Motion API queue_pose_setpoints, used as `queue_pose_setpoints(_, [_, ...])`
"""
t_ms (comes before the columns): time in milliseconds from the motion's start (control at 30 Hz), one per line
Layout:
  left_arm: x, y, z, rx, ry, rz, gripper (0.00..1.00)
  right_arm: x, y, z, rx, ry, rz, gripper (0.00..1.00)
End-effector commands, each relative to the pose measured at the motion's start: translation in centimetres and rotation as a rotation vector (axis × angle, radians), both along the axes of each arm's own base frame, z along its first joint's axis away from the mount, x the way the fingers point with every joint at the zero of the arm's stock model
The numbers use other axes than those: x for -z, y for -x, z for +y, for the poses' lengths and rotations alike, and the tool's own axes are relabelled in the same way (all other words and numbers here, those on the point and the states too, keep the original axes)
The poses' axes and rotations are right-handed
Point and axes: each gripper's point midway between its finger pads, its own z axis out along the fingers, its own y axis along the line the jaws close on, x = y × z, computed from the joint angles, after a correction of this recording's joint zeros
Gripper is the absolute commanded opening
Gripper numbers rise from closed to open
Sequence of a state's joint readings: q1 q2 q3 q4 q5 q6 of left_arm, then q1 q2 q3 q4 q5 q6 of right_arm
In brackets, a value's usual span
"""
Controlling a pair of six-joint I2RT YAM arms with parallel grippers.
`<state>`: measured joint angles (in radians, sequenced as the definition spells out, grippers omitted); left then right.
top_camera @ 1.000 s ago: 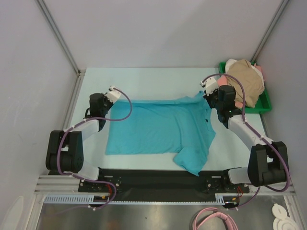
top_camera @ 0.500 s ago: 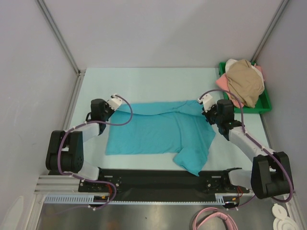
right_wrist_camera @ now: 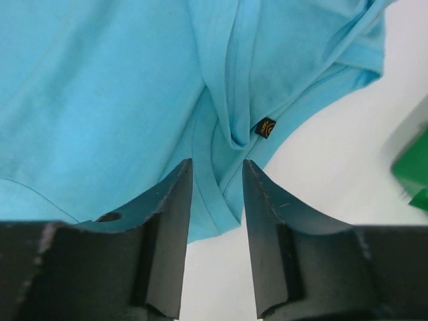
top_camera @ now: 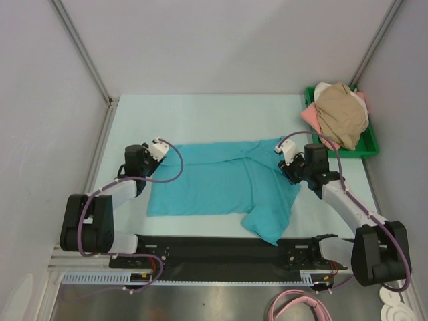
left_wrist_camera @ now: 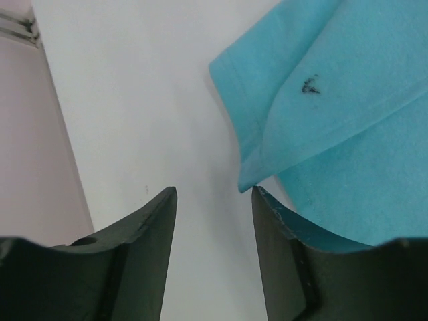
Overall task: Fold and stack the t-shirts
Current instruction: Fold the tshirt
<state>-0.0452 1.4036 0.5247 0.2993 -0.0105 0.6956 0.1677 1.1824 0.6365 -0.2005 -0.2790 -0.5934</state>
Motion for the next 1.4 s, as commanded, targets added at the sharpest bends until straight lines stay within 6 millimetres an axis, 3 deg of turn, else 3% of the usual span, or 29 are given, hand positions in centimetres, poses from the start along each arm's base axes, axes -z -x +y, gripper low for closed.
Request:
queue_pose_setpoints(0, [-3.3, -0.8, 0.1, -0.020, 0.032, -0.095, 0.55, -4.3, -1.1, 1.2, -0.042, -0.066, -0.111, 0.42])
queue_pose_setpoints(167, [-4.1, -2.0, -1.6, -0.012, 0.144, -0.067, 0.61, -4.2, -3.0, 3.0, -0.104, -0.106, -0.077, 0.45])
queue_pose_setpoints(433, [-3.4, -3.1, -3.7, -0.017, 0.271, 0.048, 0.63, -1.6, -7.2, 5.3, -0.170, -0.172, 0.071, 0.51])
queue_pose_setpoints(567, [-3.1, -4.0, -5.8, -0.004, 0.400, 0.123, 0.62, 0.1, -10.4, 5.7, -0.162, -0.164, 0.107, 0.52])
queue_pose_setpoints(733, [-1.9, -3.4, -8.4, 0.076, 0.532, 0.149, 0.62, 1.5, -12.3, 6.2, -0.164, -0.179, 0.147, 0.53])
queue_pose_setpoints(767, [-0.9, -2.2, -8.7, 0.083, 0.550, 0.168, 0.63, 1.6, -12.6, 6.3, -0.165, -0.181, 0.147, 0.53])
queue_pose_setpoints(833, [-1.8, -1.9, -9.3, 0.133, 0.568, 0.098, 0.64, 1.9, -13.3, 6.5, -0.158, -0.189, 0.153, 0.54])
queue_pose_setpoints(967, [-2.5, 0.0, -9.9, 0.196, 0.583, 0.040, 0.66, 2.7, -13.9, 7.3, -0.171, -0.198, 0.171, 0.54])
queue_pose_setpoints(1167, [-2.3, -0.7, -10.0, 0.190, 0.587, 0.062, 0.64, 3.7, -13.0, 9.4, -0.235, -0.175, 0.196, 0.52])
queue_pose_setpoints(1267, [-2.3, -0.9, -10.1, 0.190, 0.588, 0.069, 0.63, 3.6, -12.6, 10.1, -0.254, -0.171, 0.198, 0.43])
queue_pose_setpoints(1300, [-2.3, -0.8, -10.1, 0.190, 0.588, 0.069, 0.63, 3.5, -12.6, 10.2, -0.256, -0.172, 0.200, 0.34])
queue_pose_setpoints(1367, [-2.3, -0.8, -10.1, 0.194, 0.589, 0.069, 0.64, 3.3, -12.5, 10.3, -0.257, -0.173, 0.196, 0.25])
